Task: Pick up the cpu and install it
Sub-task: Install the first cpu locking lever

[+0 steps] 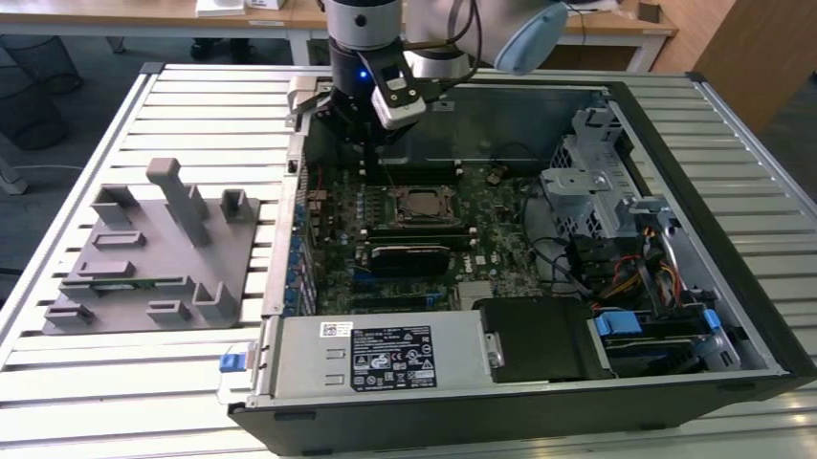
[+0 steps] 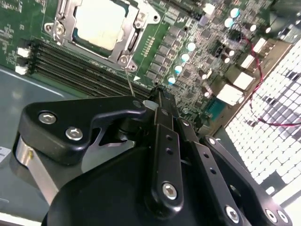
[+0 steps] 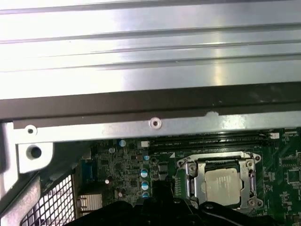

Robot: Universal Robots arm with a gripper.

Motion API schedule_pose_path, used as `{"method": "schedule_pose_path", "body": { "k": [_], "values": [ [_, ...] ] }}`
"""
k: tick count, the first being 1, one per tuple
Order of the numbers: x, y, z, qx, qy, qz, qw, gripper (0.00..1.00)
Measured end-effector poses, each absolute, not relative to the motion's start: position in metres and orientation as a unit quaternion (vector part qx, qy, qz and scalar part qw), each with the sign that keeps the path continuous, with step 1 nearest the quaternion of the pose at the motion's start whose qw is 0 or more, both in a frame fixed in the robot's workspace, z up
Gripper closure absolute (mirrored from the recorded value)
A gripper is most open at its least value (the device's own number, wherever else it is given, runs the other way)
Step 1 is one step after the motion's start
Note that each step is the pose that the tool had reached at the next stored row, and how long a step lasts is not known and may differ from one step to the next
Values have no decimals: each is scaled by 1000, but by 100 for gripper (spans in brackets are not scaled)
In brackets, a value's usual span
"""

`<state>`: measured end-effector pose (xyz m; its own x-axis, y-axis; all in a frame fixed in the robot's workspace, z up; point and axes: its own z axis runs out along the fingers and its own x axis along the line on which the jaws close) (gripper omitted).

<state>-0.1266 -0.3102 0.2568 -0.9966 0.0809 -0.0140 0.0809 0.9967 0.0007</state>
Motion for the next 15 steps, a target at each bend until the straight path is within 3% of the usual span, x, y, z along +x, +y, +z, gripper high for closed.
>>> {"method": "schedule_pose_path", "body": {
  "k": [15],
  "values": [
    [-112,-302,255,37,999,0,7,89]
  ]
}}
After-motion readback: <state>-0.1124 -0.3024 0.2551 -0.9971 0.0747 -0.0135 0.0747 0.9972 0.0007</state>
